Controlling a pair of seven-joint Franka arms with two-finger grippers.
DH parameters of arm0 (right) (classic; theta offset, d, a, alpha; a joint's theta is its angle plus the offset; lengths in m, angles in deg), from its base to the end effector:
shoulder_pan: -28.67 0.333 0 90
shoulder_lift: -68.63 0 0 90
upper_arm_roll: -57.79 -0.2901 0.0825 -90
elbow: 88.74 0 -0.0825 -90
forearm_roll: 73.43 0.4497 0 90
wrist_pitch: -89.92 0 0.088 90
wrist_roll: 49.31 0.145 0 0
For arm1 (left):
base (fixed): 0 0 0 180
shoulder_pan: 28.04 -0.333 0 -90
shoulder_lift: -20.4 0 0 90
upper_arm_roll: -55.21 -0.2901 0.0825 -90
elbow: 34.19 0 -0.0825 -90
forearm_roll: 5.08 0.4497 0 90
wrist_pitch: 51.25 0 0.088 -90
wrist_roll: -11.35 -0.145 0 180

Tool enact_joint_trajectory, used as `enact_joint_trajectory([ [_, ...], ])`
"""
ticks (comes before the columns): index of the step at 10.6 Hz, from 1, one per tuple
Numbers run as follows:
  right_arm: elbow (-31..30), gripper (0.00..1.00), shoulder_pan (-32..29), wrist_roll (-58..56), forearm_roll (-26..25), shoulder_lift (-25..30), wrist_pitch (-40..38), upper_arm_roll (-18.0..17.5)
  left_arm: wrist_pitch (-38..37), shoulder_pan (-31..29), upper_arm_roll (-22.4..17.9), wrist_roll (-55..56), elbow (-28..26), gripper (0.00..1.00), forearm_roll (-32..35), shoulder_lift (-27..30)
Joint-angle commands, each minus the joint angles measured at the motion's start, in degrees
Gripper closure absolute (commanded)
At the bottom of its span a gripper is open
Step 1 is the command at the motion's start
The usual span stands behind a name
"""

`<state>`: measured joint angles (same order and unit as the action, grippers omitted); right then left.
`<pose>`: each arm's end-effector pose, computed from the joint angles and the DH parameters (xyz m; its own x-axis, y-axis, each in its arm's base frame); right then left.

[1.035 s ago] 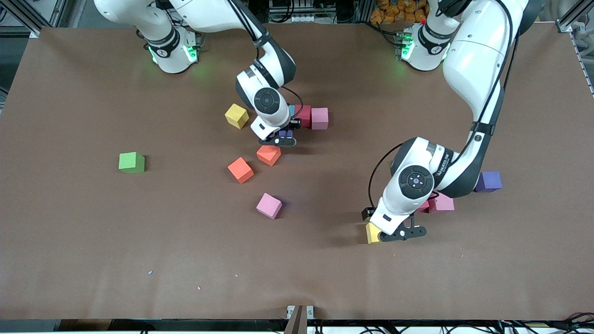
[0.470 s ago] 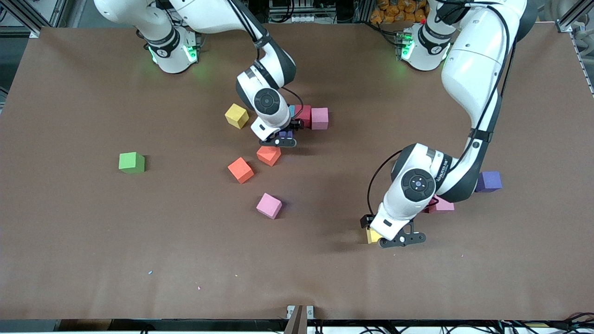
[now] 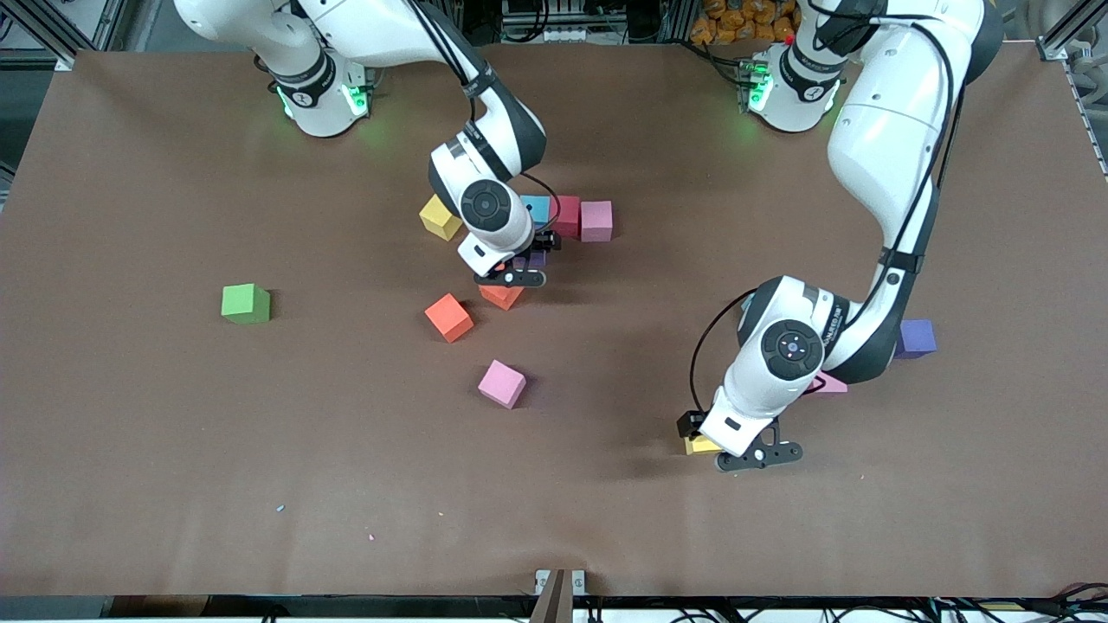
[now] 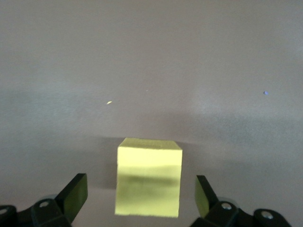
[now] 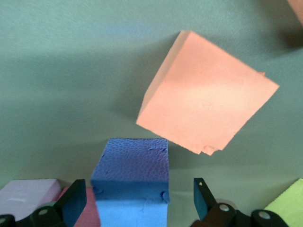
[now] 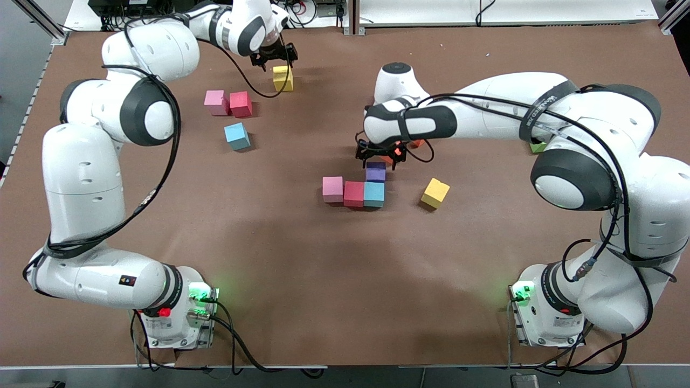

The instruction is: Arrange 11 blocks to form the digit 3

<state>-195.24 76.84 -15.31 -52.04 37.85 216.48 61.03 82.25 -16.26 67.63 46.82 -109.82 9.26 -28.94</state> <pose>0.4430 0.4731 0.1096 0.9546 -0.0428 -0.2948 -0.0654 -0.9956 -0.0672 0.7466 -0.2912 0.1501 0.9781 0.1301 0.1623 0.1215 -0.9907 0.0619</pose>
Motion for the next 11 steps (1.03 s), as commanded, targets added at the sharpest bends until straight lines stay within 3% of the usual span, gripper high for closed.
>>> enact_joint_trajectory([
  [1,1.81,0.0,-0.87,-0.95,-0.82,0.54,-2.37,-0.16,2.02,-0.01,0.15,-1.19,1.53,0.0,-1.24,-1.99],
  [6,4.89,0.0,-4.66,0.28,-0.65,1.76,-9.91,0.8,2.47,-0.01,0.06,-1.63,1.27,0.0,-1.16,-3.49],
  [8,5.77,0.0,-4.83,0.28,-0.3,1.25,-9.4,1.59,2.47,-0.1,-0.03,-1.71,1.27,0.0,-1.16,-3.57],
  [9,6.56,0.0,-5.1,0.19,-0.47,1.15,-9.49,1.59,2.47,-0.01,-0.03,-1.89,1.18,0.07,-0.98,-3.66],
  [10,7.26,0.0,-5.1,-0.16,-0.82,1.15,-10.1,1.68,2.47,0.08,-0.03,-1.8,0.83,0.23,-0.72,-4.01],
  [11,7.36,0.0,-5.19,-0.25,-1.08,1.24,-10.37,1.86,2.47,-0.01,-0.03,-1.89,0.74,0.51,-0.54,-3.84],
])
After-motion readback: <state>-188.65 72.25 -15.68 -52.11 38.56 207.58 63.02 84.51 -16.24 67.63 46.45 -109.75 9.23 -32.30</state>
